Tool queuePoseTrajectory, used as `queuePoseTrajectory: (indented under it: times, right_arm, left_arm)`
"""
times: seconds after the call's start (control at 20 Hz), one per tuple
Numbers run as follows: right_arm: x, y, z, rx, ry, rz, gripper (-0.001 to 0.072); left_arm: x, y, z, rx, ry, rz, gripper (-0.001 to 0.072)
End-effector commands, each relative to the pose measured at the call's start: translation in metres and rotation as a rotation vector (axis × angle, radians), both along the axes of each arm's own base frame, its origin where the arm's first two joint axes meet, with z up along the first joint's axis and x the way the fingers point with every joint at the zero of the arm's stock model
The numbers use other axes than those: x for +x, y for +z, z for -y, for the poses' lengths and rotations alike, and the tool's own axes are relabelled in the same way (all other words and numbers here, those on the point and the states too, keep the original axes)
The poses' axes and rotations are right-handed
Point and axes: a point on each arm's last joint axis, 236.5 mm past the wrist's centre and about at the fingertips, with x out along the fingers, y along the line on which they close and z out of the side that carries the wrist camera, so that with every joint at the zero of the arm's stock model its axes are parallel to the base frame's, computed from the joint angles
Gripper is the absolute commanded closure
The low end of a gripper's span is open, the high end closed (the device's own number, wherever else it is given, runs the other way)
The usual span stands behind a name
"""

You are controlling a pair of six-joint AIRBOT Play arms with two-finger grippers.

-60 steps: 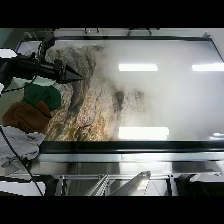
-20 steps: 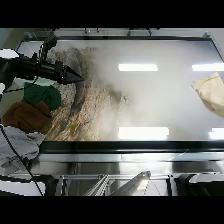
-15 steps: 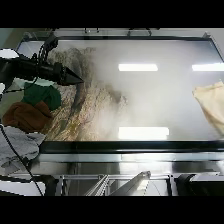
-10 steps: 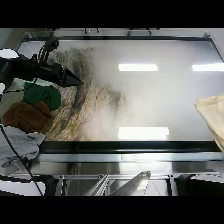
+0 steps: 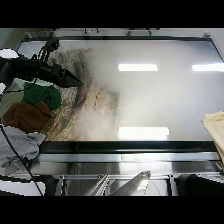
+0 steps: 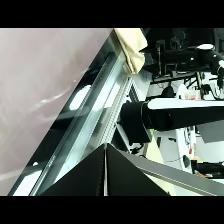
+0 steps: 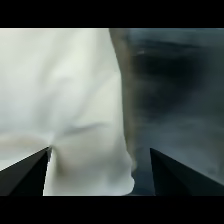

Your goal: Fold the shirts.

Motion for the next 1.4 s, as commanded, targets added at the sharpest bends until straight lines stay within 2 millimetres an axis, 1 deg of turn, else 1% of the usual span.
queuePoseTrajectory:
  times: [0.0,0.15,0.2,0.3,0.35,0.4,0.45,0.5,0.55,0.6,0.65,0.7,0.75,0.8,0.85,0.9,0.95,1.05,1.1,1.2,1.25,1.35]
  right_arm:
    - [-0.004,0.015,-0.019,0.074,-0.026,0.004,0.0023]
    - [0.002,0.045,-0.029,0.085,-0.052,0.023,0.0024]
    - [0.011,0.057,-0.027,0.057,-0.06,0.06,0.0025]
    - [0.041,0.087,-0.016,-0.026,-0.089,0.193,0.0026]
    - [0.066,0.105,-0.01,-0.068,-0.091,0.308,0.0143]
    - [0.094,0.125,-0.008,-0.114,-0.039,0.427,0.0464]
    - [0.127,0.148,-0.012,-0.163,0.043,0.547,0.0675]
    - [0.156,0.167,-0.021,-0.188,0.115,0.635,0.0684]
    - [0.188,0.187,-0.038,-0.207,0.206,0.717,0.0684]
    - [0.22,0.206,-0.063,-0.222,0.31,0.795,0.0684]
    - [0.249,0.225,-0.095,-0.231,0.426,0.864,0.0684]
    - [0.27,0.239,-0.13,-0.23,0.538,0.911,0.0684]
    - [0.289,0.248,-0.175,-0.222,0.681,0.944,0.0684]
    - [0.303,0.25,-0.219,-0.223,0.818,0.951,0.0685]
    - [0.312,0.246,-0.258,-0.225,0.936,0.948,0.0685]
    - [0.317,0.24,-0.301,-0.214,1.05,0.952,0.0685]
    - [0.318,0.229,-0.344,-0.192,1.159,0.955,0.0685]
    - [0.309,0.199,-0.412,-0.164,1.339,0.925,0.0685]
    - [0.304,0.186,-0.436,-0.144,1.386,0.902,0.0686]
    - [0.298,0.172,-0.468,-0.101,1.446,0.887,0.0686]
    - [0.297,0.168,-0.478,-0.083,1.461,0.885,0.0685]
    - [0.294,0.161,-0.485,-0.059,1.478,0.87,0.0684]
  left_arm:
    - [0.0,0.0,0.0,0.001,0.001,0.0,0.069]
    - [0.002,0.0,0.0,0.001,0.007,0.005,0.0692]
    - [0.002,0.0,0.0,0.001,0.009,0.005,0.0692]
    - [0.01,-0.001,0.0,0.005,0.038,0.018,0.0693]
    - [0.015,-0.002,-0.001,0.008,0.059,0.025,0.0697]
    - [0.019,-0.001,-0.003,0.013,0.071,0.037,0.0701]
    - [0.025,0.005,-0.007,0.014,0.088,0.058,0.0704]
    - [0.03,0.014,-0.013,0.017,0.108,0.072,0.071]
    - [0.034,0.026,-0.02,0.02,0.12,0.089,0.071]
    - [0.035,0.039,-0.026,0.025,0.129,0.118,0.0711]
    - [0.037,0.052,-0.031,0.028,0.145,0.154,0.0711]
    - [0.036,0.062,-0.035,0.031,0.158,0.181,0.0711]
    - [0.032,0.067,-0.038,0.034,0.168,0.194,0.0711]
    - [0.025,0.068,-0.037,0.034,0.17,0.187,0.071]
    - [0.014,0.063,-0.033,0.032,0.17,0.162,0.071]
    - [0.002,0.054,-0.028,0.03,0.168,0.126,0.071]
    - [-0.011,0.043,-0.022,0.027,0.166,0.098,0.071]
    - [-0.04,0.014,-0.007,0.025,0.158,0.025,0.071]
    - [-0.054,-0.003,0.0,0.035,0.163,-0.017,0.071]
    - [-0.073,-0.029,0.005,0.078,0.151,-0.064,0.0709]
    - [-0.08,-0.035,0.006,0.082,0.145,-0.084,0.0709]
    - [-0.083,-0.039,0.007,0.077,0.152,-0.102,0.0707]
